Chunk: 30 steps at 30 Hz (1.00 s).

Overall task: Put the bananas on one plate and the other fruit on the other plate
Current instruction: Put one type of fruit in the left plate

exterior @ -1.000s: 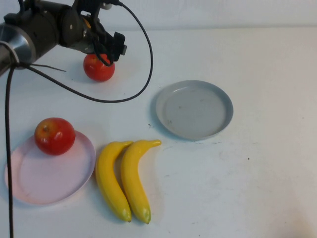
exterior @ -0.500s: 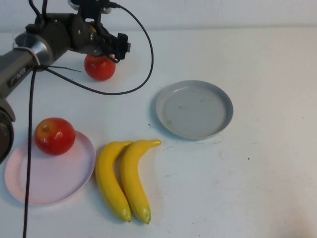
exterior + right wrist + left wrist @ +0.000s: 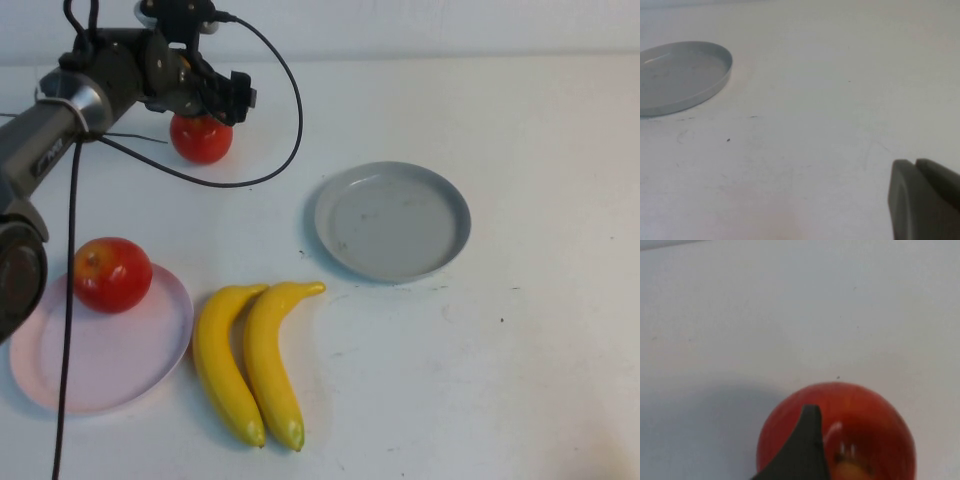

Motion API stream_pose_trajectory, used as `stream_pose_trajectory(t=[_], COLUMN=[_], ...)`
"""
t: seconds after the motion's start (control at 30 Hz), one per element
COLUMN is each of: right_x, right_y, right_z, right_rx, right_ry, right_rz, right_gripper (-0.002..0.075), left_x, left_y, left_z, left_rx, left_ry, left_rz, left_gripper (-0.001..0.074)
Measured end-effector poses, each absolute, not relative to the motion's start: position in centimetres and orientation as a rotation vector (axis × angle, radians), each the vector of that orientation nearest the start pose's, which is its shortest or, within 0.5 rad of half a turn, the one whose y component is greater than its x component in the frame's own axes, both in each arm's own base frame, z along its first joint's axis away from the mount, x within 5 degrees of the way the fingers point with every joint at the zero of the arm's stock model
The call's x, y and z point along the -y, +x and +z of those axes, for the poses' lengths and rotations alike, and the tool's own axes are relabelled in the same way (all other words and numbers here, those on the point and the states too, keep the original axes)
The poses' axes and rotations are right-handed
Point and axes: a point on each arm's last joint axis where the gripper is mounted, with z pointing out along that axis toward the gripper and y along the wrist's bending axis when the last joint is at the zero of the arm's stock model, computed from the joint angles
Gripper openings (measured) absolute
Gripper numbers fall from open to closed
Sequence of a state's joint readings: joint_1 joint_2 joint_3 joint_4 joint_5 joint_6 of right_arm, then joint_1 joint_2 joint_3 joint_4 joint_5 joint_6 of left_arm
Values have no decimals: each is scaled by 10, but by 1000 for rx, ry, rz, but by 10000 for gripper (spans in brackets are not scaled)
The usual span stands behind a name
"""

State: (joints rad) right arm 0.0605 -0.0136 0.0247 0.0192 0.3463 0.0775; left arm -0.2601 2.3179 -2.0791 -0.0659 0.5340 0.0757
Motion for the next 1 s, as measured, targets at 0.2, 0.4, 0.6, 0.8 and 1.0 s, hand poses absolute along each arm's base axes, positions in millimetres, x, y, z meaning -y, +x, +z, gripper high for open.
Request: stream_pose_trajectory(t=[0.2,0.4,0.6,0.8,1.0], right_x=[-4,-4,-4,-4,-4], right_y=[53,53,53,53,53], right_z=[174,174,174,174,174], right_rx=[-1842,-1842,-1842,-1842,-1842], right_ry=[28,28,28,28,28], right_rz=[115,115,115,115,115], right_gripper=[-17,-17,-17,-17,-17], left_x=[140,139,137,137,136], left_y=[521,521,517,517,519], left_z=[245,255,246,244,239], left_rx=[-2283,-2282,-2384,-2383,-2386], left_ry=[327,315,278,272,282], left_rz=[-145,-136,-135,-125,-104], left_gripper=[659,659,659,659,660])
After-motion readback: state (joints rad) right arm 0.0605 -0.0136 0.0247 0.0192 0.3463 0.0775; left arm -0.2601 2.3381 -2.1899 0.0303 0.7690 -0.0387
